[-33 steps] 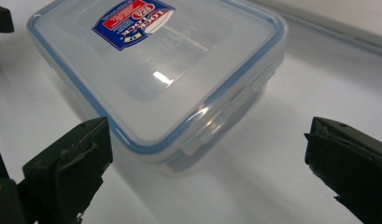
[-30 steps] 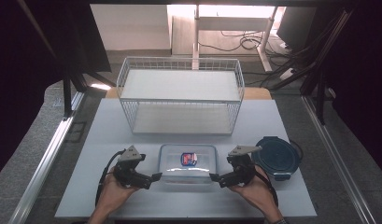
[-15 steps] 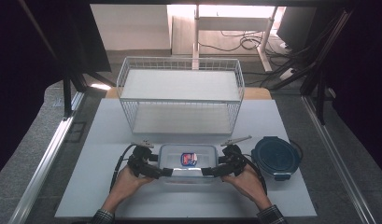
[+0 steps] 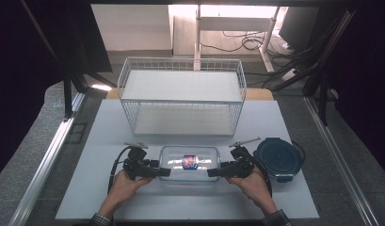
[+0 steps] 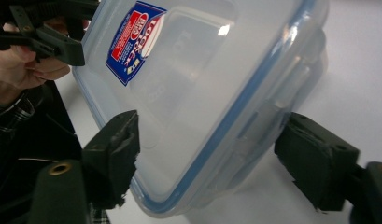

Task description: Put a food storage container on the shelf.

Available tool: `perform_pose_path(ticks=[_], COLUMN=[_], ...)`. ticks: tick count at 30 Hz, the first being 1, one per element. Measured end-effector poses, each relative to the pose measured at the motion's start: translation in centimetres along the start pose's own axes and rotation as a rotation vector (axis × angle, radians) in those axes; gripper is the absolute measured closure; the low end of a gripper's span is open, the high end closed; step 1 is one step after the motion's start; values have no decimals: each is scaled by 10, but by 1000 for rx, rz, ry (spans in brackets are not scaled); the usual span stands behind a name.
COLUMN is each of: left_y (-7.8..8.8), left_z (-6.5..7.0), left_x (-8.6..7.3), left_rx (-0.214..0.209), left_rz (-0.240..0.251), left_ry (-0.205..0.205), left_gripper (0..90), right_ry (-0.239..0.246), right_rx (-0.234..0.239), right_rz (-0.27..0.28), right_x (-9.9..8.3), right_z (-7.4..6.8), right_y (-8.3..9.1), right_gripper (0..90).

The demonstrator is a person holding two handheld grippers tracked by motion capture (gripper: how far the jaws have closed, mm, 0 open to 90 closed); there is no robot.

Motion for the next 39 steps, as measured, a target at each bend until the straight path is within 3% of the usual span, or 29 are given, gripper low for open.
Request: perform_pose_path(ticks=[1,3,4,5,9,14,17,21,25,30,39], left_y=[0,13,13,16,19,22,22,24,29,33,50], left_z=[0,1,1,4,13,15,14,14,17,22,34], left_x=[0,0,0,-2,-5,-4,-2,2,9,18,54], left_rx=[0,-28,-28,-40,7,17,37,35,35,23,51], left_rz=[0,61,61,75,87,121,138,165,185,195,227], left_ry=[0,42,42,32,-2,14,0,9,-7,-20,-78], left_gripper=[259,395,442,465,474,515,515,518,519,527,527], right_ry=[0,-13,-13,7,24,-2,51,67,76,124,159], right_rx=[0,4,4,9,-23,-15,-45,-47,-42,-52,-36], right_rz=[0,58,58,78,100,135,158,179,199,235,284], right_x=[0,1,1,-1,-5,-7,-5,-3,1,16,42], right_z=[0,-2,-2,-6,-13,-16,-20,-21,-25,-34,-43], right_y=[0,10,10,18,21,26,26,26,28,37,44], right_gripper=[237,376,376,430,447,494,496,497,497,494,495])
Point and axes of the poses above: each handheld gripper's, and its own axes: y roughly backward along the jaws, x roughly out of its top, z roughly to its right, the point moved 7 cm from there along -y, roughly forward along the jaws, and after that the axes turned 13 degrees about z, right-handed, at the moved point
